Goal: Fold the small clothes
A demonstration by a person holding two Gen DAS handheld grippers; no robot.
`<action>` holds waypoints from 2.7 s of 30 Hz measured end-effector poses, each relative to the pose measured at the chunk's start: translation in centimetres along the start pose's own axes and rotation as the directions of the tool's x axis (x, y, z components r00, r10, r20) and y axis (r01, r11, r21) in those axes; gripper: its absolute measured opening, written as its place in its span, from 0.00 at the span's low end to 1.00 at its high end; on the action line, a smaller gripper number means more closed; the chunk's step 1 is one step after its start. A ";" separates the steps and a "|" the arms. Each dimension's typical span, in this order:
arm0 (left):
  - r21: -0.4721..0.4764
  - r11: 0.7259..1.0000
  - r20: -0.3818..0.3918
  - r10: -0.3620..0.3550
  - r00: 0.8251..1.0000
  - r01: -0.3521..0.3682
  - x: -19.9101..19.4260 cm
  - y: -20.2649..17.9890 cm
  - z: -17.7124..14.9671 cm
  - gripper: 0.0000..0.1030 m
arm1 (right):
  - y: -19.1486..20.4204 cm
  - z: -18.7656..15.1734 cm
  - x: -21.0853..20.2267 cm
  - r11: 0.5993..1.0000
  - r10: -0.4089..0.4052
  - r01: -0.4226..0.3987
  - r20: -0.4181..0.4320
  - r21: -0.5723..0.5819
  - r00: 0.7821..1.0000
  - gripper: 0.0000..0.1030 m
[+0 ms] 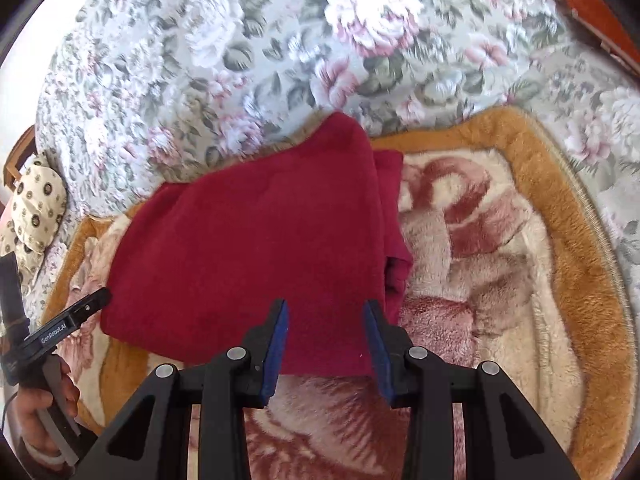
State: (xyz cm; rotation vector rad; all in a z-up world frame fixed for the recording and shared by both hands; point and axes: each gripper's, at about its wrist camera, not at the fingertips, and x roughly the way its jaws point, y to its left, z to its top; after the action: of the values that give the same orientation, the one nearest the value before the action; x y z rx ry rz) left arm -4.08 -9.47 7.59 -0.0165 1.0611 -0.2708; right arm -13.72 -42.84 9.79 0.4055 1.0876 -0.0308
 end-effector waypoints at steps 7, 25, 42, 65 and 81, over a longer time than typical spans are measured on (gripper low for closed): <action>-0.066 0.997 -0.062 -0.032 0.998 0.028 3.5 2.5 -0.7 0.80 | -1.3 0.6 2.2 0.998 -0.054 0.055 -0.061 0.007 0.997 0.36; -0.081 0.997 -0.007 0.003 1.000 -0.003 4.5 2.5 1.4 0.80 | -2.1 8.6 7.3 0.989 -0.143 0.144 0.023 -0.036 0.989 0.09; -0.089 0.996 0.012 0.008 1.000 -0.007 4.0 3.3 0.7 0.80 | 11.2 10.1 8.1 0.977 0.165 -0.169 -0.042 -0.127 0.985 0.18; -0.163 0.986 -0.040 -0.047 0.998 0.040 4.7 6.6 -1.2 0.80 | 26.7 12.5 19.6 0.938 0.165 -0.217 -0.201 -0.272 0.966 0.25; -0.235 0.965 -0.057 -0.130 0.990 0.114 4.8 7.5 -1.0 0.80 | 29.8 10.6 20.4 0.892 0.148 -0.238 -0.249 -0.383 0.957 0.27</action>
State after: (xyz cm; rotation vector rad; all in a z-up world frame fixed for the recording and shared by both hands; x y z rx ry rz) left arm -1.16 -3.24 1.93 -0.2849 1.1605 -0.2592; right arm 11.57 -15.30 5.46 0.1356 1.2259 0.4245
